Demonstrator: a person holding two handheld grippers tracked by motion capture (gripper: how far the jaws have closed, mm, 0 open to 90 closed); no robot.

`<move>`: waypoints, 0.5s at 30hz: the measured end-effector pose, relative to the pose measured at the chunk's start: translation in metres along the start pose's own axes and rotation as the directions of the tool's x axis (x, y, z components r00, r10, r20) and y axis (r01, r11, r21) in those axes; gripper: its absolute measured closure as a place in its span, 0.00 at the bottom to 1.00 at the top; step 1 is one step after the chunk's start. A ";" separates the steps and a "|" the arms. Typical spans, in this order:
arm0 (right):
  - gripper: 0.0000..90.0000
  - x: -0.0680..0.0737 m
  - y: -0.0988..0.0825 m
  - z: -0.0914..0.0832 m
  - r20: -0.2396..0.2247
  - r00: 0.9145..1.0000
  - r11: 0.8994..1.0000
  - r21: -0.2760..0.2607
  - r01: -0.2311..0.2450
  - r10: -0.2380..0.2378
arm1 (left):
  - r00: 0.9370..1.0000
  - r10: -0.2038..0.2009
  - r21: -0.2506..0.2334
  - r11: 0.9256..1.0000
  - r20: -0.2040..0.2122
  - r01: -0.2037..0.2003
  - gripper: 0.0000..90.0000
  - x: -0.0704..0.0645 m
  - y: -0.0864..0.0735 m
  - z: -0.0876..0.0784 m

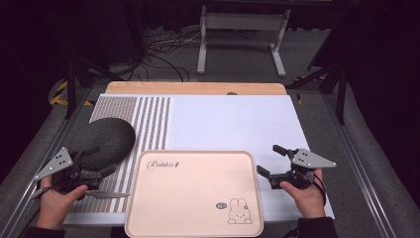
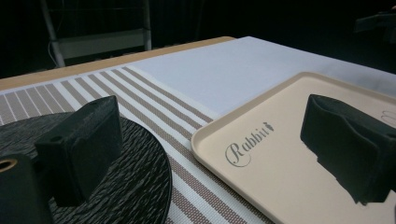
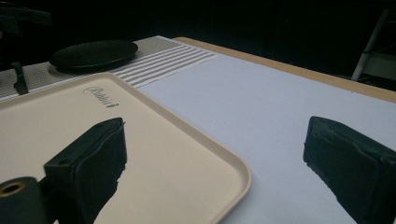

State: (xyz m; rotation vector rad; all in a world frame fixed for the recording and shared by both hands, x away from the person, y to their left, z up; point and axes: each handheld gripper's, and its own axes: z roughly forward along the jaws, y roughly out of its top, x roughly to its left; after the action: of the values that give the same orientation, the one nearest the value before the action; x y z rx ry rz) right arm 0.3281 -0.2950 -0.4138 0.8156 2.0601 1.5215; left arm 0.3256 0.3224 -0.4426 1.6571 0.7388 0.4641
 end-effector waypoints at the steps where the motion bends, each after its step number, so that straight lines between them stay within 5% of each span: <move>1: 0.08 0.000 0.000 0.000 0.003 1.000 1.000 0.001 0.003 -0.003 | 1.000 0.003 0.002 1.000 0.002 -0.003 0.07 0.000 0.000 0.000; 15: 0.08 0.001 0.000 0.000 0.004 1.000 1.000 0.007 0.005 -0.005 | 0.999 0.035 0.042 0.998 0.021 -0.036 0.10 -0.004 0.008 0.001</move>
State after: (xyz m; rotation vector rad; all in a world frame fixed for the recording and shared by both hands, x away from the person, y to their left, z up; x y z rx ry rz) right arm 0.3278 -0.2942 -0.4135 0.8152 2.0642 1.5089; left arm 0.3253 0.3181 -0.4351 1.7146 0.7100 0.4590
